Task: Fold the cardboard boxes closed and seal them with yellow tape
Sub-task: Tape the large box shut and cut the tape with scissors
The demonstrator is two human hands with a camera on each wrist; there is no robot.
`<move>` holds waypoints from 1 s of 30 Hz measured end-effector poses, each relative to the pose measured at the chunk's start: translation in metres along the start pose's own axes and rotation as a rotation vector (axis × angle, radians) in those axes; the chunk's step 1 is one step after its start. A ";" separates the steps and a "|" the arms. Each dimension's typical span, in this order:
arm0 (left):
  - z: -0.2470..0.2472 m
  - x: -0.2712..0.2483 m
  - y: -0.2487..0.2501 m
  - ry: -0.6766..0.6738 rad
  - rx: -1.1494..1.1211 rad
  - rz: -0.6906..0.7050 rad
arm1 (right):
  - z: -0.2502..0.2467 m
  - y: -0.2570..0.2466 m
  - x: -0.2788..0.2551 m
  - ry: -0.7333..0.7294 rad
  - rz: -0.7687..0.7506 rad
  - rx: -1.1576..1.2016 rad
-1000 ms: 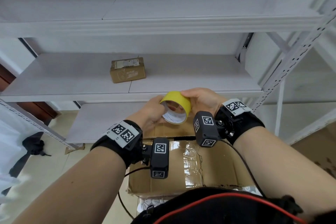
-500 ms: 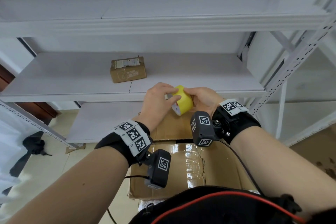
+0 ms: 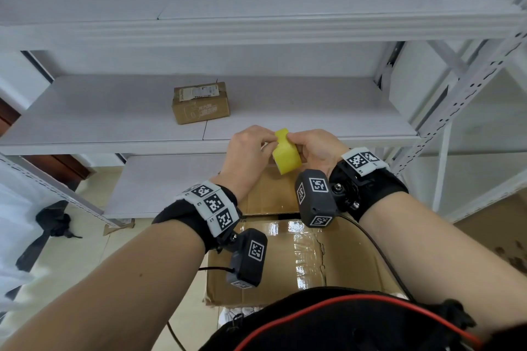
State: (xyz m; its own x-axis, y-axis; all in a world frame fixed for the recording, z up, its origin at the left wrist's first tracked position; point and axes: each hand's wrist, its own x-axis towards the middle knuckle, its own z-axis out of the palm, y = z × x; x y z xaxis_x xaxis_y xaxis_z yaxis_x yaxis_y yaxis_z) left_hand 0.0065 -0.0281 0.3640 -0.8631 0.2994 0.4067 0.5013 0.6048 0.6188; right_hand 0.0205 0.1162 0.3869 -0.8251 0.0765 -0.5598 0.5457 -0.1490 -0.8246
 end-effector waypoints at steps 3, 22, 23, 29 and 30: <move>-0.003 0.001 -0.001 -0.055 0.083 0.044 | 0.001 0.001 -0.001 -0.002 0.027 0.011; -0.013 -0.007 0.004 -0.108 0.156 -0.002 | -0.002 0.004 -0.009 0.042 -0.121 0.064; -0.014 -0.009 0.004 -0.110 0.169 0.015 | -0.002 0.004 -0.009 0.050 -0.121 0.087; -0.021 -0.009 0.009 -0.094 0.167 0.045 | -0.001 0.007 -0.011 0.038 -0.117 0.105; -0.022 -0.008 0.009 -0.085 0.159 0.037 | -0.001 0.007 -0.011 0.031 -0.116 0.103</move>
State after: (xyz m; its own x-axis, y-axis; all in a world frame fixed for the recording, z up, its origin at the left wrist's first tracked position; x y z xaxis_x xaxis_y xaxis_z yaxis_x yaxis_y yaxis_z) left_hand 0.0191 -0.0413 0.3812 -0.8497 0.3805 0.3650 0.5226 0.6994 0.4876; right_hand 0.0337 0.1152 0.3874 -0.8758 0.1291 -0.4651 0.4280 -0.2376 -0.8720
